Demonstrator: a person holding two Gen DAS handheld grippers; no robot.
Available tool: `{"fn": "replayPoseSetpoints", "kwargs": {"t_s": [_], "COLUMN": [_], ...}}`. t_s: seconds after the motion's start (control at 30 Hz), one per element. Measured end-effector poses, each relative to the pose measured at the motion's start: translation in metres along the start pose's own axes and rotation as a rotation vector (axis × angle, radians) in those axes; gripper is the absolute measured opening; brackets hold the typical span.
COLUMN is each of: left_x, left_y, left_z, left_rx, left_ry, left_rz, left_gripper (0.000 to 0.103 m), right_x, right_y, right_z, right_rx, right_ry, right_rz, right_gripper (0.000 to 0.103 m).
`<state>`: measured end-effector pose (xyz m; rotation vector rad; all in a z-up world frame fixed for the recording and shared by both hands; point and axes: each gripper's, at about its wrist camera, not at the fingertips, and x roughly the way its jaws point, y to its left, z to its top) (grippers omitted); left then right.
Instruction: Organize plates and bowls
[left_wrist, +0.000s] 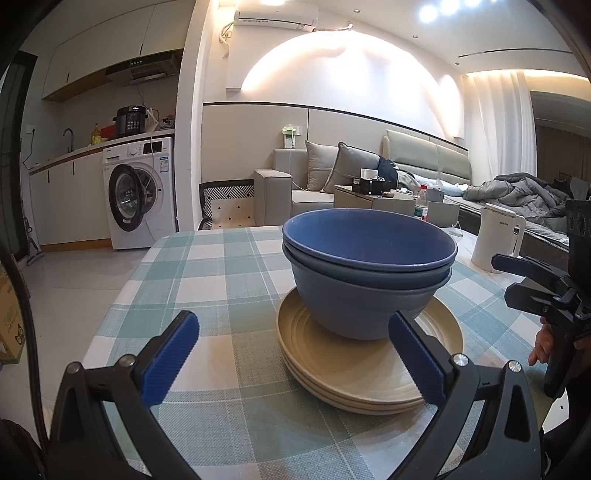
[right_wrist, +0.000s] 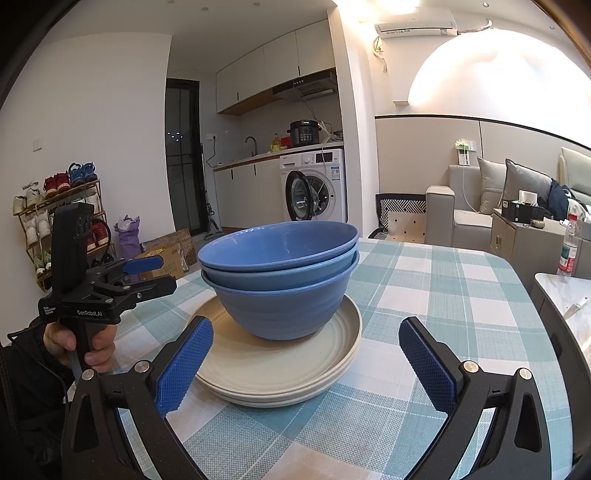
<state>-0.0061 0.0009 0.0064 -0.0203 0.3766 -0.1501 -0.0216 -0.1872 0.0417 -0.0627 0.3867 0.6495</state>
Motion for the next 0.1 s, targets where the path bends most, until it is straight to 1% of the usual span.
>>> {"fn": "replayPoseSetpoints", "kwargs": {"t_s": [0.1], "left_x": [-0.0005], "left_y": [-0.0007], "left_z": [0.0], "left_rx": [0.005], "left_ry": [-0.003], "left_rz": [-0.005], "left_gripper": [0.103], "right_x": [0.0], "right_y": [0.0], "right_z": [0.0], "right_rx": [0.0], "right_ry": [0.0], "right_rz": [0.0], "right_gripper": [0.103]}}
